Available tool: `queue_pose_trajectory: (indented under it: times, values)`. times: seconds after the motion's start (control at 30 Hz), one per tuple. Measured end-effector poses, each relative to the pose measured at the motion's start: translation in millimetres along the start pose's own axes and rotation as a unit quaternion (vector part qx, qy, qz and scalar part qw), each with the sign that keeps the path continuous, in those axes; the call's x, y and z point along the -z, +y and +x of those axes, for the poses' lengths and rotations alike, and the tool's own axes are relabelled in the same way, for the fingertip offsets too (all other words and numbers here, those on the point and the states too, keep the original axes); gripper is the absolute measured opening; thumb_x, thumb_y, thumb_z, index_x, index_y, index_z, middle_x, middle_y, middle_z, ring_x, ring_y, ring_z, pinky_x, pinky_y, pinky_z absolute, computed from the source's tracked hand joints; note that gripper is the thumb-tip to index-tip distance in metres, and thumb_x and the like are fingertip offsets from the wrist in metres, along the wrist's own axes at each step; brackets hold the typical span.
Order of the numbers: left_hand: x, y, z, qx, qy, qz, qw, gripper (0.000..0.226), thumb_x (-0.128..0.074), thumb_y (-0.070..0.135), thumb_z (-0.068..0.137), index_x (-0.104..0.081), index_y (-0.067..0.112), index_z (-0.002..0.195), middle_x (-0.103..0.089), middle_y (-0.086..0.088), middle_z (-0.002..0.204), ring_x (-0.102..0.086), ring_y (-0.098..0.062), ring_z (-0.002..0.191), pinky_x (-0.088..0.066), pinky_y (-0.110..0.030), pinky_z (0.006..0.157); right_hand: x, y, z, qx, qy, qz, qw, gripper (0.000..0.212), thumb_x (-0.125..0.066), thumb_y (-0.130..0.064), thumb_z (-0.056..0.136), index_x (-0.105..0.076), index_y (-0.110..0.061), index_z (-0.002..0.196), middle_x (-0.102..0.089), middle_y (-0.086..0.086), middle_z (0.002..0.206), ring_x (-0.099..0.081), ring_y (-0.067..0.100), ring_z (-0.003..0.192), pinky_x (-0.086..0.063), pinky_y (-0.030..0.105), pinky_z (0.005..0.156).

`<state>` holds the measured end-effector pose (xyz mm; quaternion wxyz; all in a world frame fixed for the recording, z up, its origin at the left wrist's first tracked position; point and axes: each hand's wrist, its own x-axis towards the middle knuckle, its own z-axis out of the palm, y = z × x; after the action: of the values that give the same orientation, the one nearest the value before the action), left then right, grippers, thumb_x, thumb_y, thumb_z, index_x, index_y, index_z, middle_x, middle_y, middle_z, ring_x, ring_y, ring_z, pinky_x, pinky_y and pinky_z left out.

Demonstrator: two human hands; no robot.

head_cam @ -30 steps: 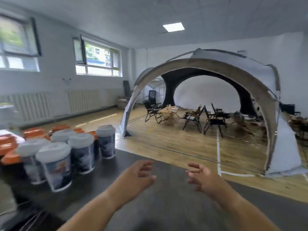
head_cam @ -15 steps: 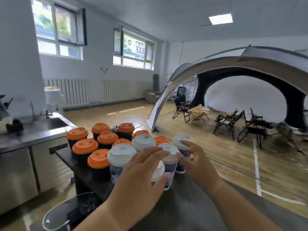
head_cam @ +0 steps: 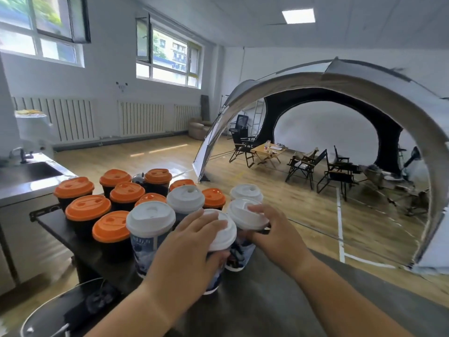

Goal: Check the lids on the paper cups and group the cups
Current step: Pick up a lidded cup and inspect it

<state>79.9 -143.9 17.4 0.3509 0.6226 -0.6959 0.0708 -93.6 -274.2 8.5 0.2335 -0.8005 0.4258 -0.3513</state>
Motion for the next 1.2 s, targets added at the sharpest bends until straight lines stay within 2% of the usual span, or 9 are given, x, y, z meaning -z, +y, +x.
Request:
queue_pose_trajectory:
  times: [0.1,0.27,0.33,0.43,0.5,0.7,0.87,1.03,1.2]
  values:
    - [-10.0,36.2,9.0,-0.029,-0.014,-0.02,0.999,0.056,-0.063,0.04,0.088,-0.041,0.042,0.14,-0.03,0.031,0.147,-0.016,0.002,0.143,0.003,-0.004,0.103,53.3,15.2,-27.9,-0.017,0.02,-0.01,1.0,0.051,-0.082,-0.026,0.075,-0.056,-0.041,0.116,-0.05,-0.011,0.121,-0.052,0.01,0.11,-0.043,0.01,0.08]
    - [-50.0,128.6,18.6,-0.101,-0.055,-0.044,0.992,0.056,-0.06,0.04,0.09,-0.039,0.042,0.142,-0.027,0.03,0.149,-0.015,0.003,0.143,0.013,0.004,0.092,160.2,66.1,-99.3,-0.083,0.091,-0.02,0.992,0.052,-0.083,-0.029,0.073,-0.055,-0.046,0.113,-0.054,-0.008,0.127,-0.058,0.014,0.108,-0.051,0.032,0.088]
    - [-71.9,175.0,19.4,-0.131,-0.061,-0.063,0.988,0.056,-0.062,0.039,0.089,-0.041,0.041,0.141,-0.031,0.028,0.15,-0.017,0.002,0.142,0.011,0.003,0.095,204.6,88.3,-136.5,-0.103,0.12,-0.021,0.987,0.053,-0.083,-0.026,0.073,-0.055,-0.044,0.114,-0.055,-0.007,0.128,-0.058,0.013,0.107,-0.051,0.027,0.084]
    - [-109.8,249.3,16.5,-0.16,-0.072,-0.097,0.98,0.055,-0.063,0.039,0.089,-0.042,0.041,0.14,-0.032,0.029,0.148,-0.018,0.004,0.14,-0.002,-0.004,0.104,270.0,121.5,-195.7,-0.137,0.155,-0.042,0.977,0.052,-0.082,-0.022,0.076,-0.055,-0.038,0.117,-0.053,-0.009,0.126,-0.055,0.013,0.108,-0.044,0.007,0.072]
    - [-138.1,298.8,14.2,-0.176,-0.089,-0.117,0.973,0.055,-0.064,0.037,0.089,-0.042,0.041,0.14,-0.033,0.028,0.148,-0.021,0.003,0.139,-0.011,-0.008,0.107,312.5,143.4,-234.5,-0.157,0.174,-0.051,0.971,0.05,-0.082,-0.02,0.077,-0.055,-0.038,0.115,-0.052,-0.01,0.123,-0.053,0.012,0.109,-0.042,0.006,0.07]
    - [-208.4,411.0,17.2,-0.201,-0.111,-0.118,0.966,0.051,-0.058,0.034,0.092,-0.043,0.031,0.141,-0.037,0.015,0.149,-0.029,-0.009,0.14,-0.025,-0.021,0.111,405.6,202.6,-318.1,-0.21,0.195,-0.075,0.955,0.051,-0.081,-0.022,0.076,-0.057,-0.037,0.118,-0.053,-0.012,0.121,-0.054,0.014,0.113,-0.048,0.031,0.093]
    - [-228.5,435.2,21.8,-0.133,-0.092,-0.124,0.979,0.041,-0.064,0.031,0.088,-0.057,0.025,0.128,-0.052,0.011,0.137,-0.044,-0.012,0.127,-0.031,-0.019,0.099,432.5,231.2,-339.0,-0.199,0.197,-0.102,0.954,0.053,-0.082,-0.022,0.075,-0.056,-0.036,0.12,-0.049,-0.013,0.125,-0.048,0.008,0.115,-0.044,0.029,0.101]
    - [-230.4,431.3,19.7,-0.13,-0.077,-0.09,0.984,0.047,-0.07,0.035,0.084,-0.059,0.023,0.128,-0.057,0.008,0.132,-0.05,-0.017,0.123,-0.037,-0.025,0.101,430.4,245.2,-348.0,-0.179,0.18,-0.095,0.963,0.056,-0.081,-0.027,0.077,-0.048,-0.047,0.118,-0.04,-0.016,0.13,-0.042,0.005,0.12,-0.044,0.032,0.104]
    - [-235.3,432.4,16.8,-0.163,-0.055,-0.066,0.983,0.052,-0.078,0.037,0.077,-0.061,0.023,0.125,-0.061,0.006,0.127,-0.055,-0.021,0.117,-0.045,-0.034,0.097,422.0,249.5,-357.4,-0.173,0.211,-0.108,0.956,0.077,-0.078,-0.033,0.08,-0.033,-0.038,0.142,-0.03,-0.019,0.132,-0.034,0.001,0.122,-0.033,0.02,0.099]
